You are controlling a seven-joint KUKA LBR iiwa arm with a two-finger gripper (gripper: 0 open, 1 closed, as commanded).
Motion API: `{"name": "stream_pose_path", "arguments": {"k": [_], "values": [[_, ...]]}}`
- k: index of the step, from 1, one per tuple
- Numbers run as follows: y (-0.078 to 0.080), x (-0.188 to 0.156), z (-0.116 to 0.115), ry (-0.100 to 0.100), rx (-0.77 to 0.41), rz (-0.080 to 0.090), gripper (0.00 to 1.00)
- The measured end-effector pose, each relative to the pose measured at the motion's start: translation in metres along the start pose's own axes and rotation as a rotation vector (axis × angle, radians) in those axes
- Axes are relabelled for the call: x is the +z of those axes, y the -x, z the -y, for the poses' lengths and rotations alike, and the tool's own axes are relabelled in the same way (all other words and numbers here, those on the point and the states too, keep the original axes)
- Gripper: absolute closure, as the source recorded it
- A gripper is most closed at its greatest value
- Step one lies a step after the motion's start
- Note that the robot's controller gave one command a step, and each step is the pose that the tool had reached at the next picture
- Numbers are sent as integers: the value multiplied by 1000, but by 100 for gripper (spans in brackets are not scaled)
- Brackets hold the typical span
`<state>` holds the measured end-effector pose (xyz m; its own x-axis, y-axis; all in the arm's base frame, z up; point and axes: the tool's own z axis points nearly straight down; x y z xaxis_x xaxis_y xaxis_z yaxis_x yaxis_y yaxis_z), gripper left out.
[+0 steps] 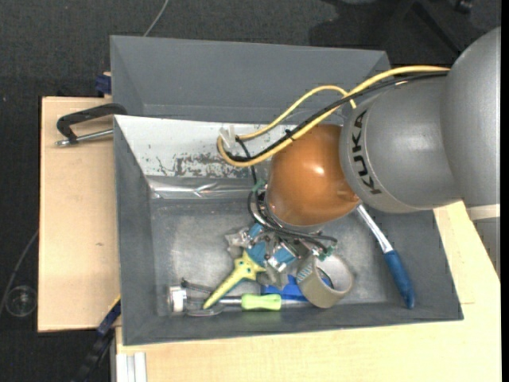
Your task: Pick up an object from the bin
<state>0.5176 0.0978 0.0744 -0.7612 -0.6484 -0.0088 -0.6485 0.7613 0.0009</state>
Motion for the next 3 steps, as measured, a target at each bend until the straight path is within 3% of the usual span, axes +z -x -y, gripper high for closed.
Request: {"name": "stream_pose_path", "arguments": {"k": [2, 3], "values": [[0, -2, 0, 0, 0, 1, 100], [-1, -26, -2, 2, 0, 2, 100]]}}
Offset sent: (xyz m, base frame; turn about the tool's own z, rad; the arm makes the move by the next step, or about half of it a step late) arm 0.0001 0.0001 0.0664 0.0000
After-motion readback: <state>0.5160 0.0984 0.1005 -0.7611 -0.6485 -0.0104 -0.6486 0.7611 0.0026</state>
